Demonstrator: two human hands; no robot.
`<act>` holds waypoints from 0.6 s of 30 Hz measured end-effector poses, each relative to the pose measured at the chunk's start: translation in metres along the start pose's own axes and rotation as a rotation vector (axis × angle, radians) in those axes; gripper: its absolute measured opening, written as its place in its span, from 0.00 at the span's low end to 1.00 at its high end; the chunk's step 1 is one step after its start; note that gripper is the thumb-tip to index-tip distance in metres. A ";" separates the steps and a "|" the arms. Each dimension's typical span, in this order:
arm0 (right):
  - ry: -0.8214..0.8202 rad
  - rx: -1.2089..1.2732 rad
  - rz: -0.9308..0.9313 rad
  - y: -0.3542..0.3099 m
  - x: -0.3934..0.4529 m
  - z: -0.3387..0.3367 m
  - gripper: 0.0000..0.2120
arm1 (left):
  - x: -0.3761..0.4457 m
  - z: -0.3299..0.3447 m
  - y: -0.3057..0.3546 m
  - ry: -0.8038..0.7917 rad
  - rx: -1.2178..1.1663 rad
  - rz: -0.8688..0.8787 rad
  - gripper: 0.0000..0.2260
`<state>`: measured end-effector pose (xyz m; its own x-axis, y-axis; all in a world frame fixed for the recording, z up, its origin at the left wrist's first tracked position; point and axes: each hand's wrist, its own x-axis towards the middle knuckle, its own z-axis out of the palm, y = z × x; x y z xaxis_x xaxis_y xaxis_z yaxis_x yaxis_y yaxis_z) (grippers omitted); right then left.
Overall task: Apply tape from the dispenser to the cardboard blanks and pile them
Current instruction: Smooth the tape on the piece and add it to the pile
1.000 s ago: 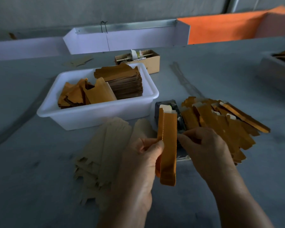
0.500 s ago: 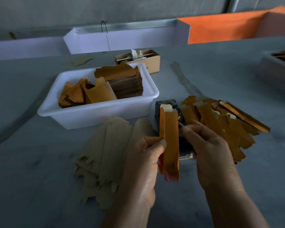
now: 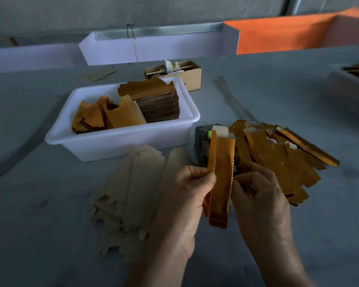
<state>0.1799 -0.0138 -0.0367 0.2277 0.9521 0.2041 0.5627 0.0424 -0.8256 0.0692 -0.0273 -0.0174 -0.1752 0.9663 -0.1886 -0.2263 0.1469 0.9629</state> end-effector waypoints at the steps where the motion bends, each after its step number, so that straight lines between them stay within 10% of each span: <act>1: 0.014 -0.013 -0.011 0.001 -0.001 0.001 0.07 | 0.001 0.000 -0.001 -0.007 0.038 -0.001 0.03; 18: -0.035 -0.477 -0.299 -0.008 0.001 -0.009 0.05 | 0.000 0.005 0.005 0.032 0.359 0.098 0.02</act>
<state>0.1827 -0.0160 -0.0247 -0.0187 0.9293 0.3688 0.8976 0.1781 -0.4032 0.0726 -0.0251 -0.0120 -0.2102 0.9733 -0.0924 0.1423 0.1239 0.9820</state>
